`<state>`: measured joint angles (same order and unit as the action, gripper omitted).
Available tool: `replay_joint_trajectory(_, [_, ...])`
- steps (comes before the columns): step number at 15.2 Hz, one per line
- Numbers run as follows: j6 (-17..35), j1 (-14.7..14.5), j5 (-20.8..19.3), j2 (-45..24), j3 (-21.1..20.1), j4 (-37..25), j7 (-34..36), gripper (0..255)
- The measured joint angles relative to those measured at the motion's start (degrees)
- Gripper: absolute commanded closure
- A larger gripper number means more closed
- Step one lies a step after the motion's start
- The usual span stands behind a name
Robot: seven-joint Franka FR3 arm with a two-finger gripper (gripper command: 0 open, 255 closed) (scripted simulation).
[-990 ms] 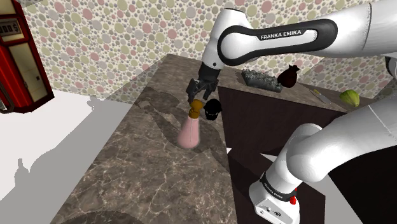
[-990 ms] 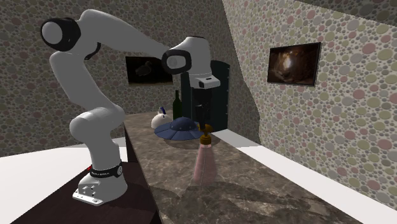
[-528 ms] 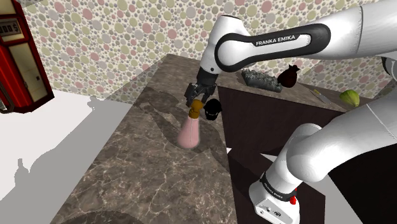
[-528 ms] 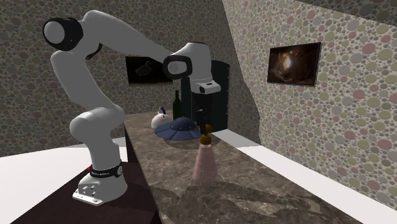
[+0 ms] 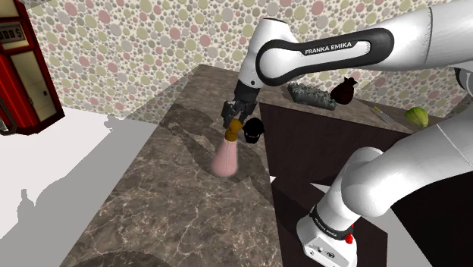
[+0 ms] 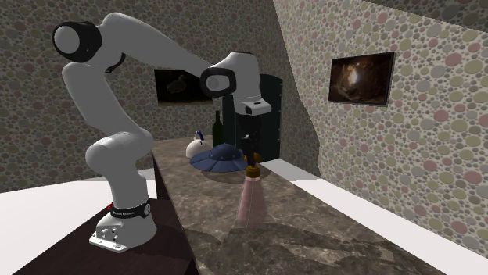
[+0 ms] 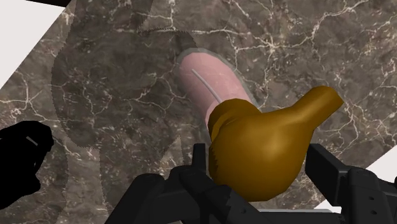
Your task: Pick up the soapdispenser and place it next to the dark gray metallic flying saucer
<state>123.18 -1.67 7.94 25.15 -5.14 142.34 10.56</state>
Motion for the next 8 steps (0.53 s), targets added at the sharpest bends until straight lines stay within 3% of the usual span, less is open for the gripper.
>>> replay_joint_trajectory(8, [-1.8, 0.1, -0.1, 0.6, 0.1, -1.2, 0.1, 255])
